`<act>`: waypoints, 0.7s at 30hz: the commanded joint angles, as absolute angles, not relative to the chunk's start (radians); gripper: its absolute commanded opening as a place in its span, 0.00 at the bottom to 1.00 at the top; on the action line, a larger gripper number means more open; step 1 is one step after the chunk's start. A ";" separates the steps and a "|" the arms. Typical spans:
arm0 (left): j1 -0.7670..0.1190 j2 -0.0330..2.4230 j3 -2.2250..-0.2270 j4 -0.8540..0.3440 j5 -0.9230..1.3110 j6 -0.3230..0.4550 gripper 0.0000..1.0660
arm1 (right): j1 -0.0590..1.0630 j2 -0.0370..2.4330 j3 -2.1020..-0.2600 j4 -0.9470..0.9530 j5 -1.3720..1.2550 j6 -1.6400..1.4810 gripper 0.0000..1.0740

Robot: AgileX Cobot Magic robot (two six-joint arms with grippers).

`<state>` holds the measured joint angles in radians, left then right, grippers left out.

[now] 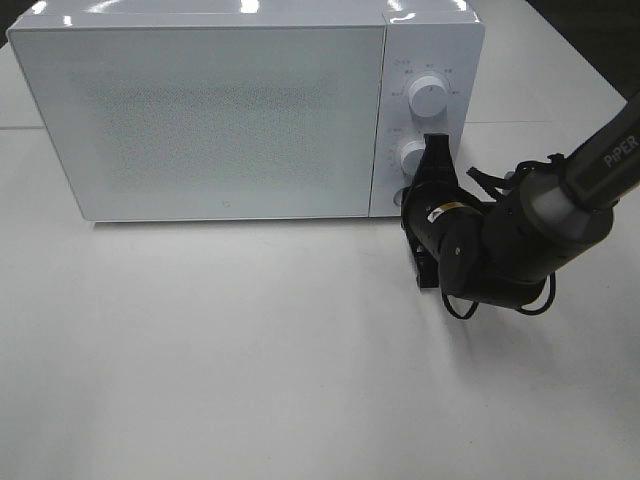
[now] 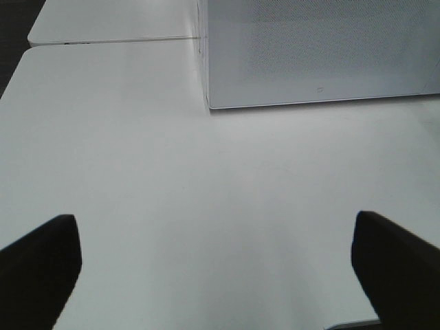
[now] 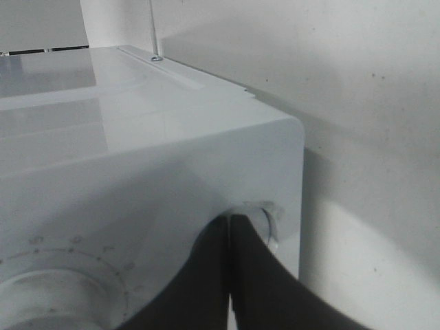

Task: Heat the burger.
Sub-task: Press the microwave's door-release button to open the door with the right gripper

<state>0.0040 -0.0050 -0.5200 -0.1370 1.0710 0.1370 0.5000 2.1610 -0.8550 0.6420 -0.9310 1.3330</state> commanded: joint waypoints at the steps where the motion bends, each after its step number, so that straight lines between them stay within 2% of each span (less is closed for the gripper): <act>1: 0.008 -0.021 -0.519 -0.135 1.072 0.131 0.94 | 0.489 2.145 -0.900 0.623 -1.112 1.336 0.00; 11: 0.008 -0.021 -0.519 -0.135 1.072 0.131 0.94 | 0.488 2.224 -1.021 0.619 -1.260 1.320 0.00; 21: 0.008 -0.021 -0.519 -0.135 1.072 0.131 0.94 | 0.488 2.225 -1.025 0.635 -1.258 1.316 0.00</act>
